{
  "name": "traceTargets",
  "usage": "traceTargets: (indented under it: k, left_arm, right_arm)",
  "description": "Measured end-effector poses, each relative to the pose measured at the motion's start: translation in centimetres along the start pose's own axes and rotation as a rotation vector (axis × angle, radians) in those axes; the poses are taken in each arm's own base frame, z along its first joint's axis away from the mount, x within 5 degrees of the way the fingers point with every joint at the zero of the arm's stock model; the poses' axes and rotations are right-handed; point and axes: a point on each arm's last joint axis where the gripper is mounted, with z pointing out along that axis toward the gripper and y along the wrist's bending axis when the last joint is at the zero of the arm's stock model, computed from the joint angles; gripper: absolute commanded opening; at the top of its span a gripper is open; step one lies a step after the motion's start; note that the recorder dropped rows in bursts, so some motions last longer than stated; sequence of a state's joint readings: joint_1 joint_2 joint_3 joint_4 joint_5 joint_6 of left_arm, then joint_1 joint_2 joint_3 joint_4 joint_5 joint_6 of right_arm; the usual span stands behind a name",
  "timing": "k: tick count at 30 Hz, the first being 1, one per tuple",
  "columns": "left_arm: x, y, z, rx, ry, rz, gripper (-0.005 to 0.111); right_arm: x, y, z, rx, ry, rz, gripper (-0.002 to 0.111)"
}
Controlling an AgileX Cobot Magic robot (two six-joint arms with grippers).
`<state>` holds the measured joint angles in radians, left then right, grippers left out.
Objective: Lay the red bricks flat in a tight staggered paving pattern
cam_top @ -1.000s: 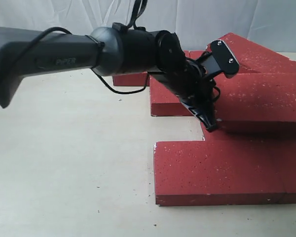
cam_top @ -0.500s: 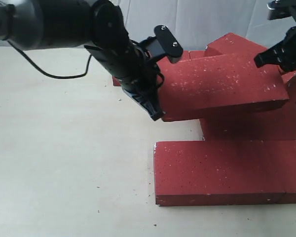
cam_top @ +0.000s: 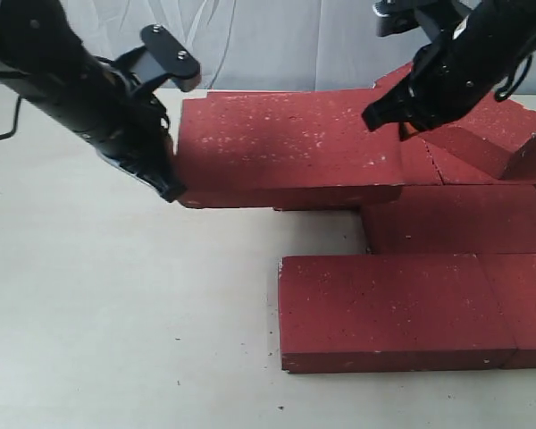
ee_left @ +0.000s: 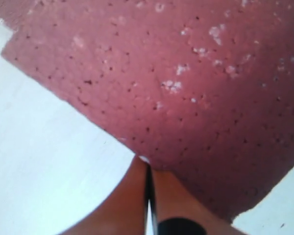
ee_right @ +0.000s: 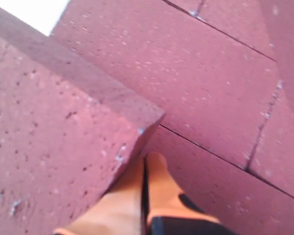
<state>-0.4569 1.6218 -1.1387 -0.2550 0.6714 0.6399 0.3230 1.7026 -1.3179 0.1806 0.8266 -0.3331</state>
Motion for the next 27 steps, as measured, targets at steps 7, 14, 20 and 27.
traceTargets:
  k: [7, 14, 20, 27]
  left_arm:
    - [4.4, 3.3, -2.0, -0.119, -0.012, -0.136, 0.0]
    - [7.7, 5.5, -1.7, -0.24, -0.067, -0.267, 0.0]
    - [10.8, 6.7, -0.1, -0.288, -0.058, -0.399, 0.0]
    - [13.7, 7.2, 1.4, -0.28, 0.006, -0.499, 0.0]
  right_arm:
    - [-1.6, 4.7, 4.2, -0.097, 0.032, -0.073, -0.001]
    - [-2.9, 7.9, 8.3, -0.153, 0.108, -0.119, -0.001]
    - [-2.9, 9.6, 11.0, -0.199, 0.151, -0.115, -0.001]
    - [-2.9, 9.9, 12.8, -0.186, 0.143, -0.097, -0.001]
